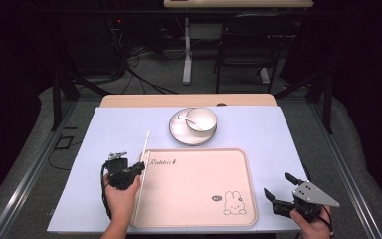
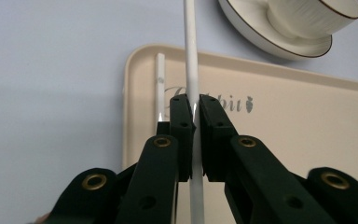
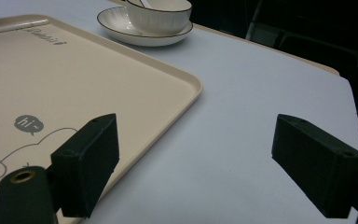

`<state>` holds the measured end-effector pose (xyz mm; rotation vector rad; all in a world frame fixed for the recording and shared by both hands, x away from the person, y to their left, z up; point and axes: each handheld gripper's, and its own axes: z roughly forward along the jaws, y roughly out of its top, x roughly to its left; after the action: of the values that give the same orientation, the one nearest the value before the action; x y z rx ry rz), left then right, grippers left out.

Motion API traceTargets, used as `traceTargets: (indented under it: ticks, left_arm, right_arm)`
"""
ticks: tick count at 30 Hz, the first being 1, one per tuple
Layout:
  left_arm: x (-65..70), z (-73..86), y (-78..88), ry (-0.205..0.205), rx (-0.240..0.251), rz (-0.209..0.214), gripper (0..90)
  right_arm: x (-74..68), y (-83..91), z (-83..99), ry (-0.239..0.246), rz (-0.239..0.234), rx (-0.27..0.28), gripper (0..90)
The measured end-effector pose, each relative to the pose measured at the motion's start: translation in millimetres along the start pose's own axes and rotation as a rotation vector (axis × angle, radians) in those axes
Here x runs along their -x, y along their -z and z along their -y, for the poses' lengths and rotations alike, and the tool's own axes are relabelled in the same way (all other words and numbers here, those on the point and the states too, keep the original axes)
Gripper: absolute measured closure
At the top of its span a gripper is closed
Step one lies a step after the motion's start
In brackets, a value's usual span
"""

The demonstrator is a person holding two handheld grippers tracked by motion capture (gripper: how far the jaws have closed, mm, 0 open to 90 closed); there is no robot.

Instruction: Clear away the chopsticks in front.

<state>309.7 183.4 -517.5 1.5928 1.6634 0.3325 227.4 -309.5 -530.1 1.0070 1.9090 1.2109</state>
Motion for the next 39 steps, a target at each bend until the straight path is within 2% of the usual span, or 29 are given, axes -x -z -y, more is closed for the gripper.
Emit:
traceTargets:
  ticks: [7, 11, 19, 26, 30, 39]
  left_arm:
    - [-0.9, 15.3, 3.9, -0.017, -0.017, -0.054, 85.1]
    - [-0.1, 21.9, 5.3, -0.011, -0.038, -0.067, 85.0]
    - [3.2, 33.9, 7.2, -0.048, -0.075, -0.114, 85.0]
    - [3.8, 36.2, 4.1, -0.06, -0.101, -0.134, 85.0]
    - [0.4, 36.9, 1.8, -0.048, -0.126, -0.138, 84.9]
    - [1.7, 38.4, -1.0, -0.066, -0.127, -0.149, 83.9]
  right_arm:
    - [-0.9, -0.2, -0.4, 0.009, -0.003, 0.001, 14.4]
    - [-1.0, 0.1, -0.5, 0.01, -0.003, 0.001, 14.4]
    - [-0.7, 1.0, -0.8, 0.008, -0.002, 0.0, 14.4]
    - [-0.8, 0.9, -0.9, 0.013, -0.002, 0.001, 14.4]
    - [-0.5, 1.1, -0.9, 0.011, -0.001, 0.001, 14.4]
    - [-0.7, 0.9, -0.9, 0.013, -0.002, 0.001, 14.4]
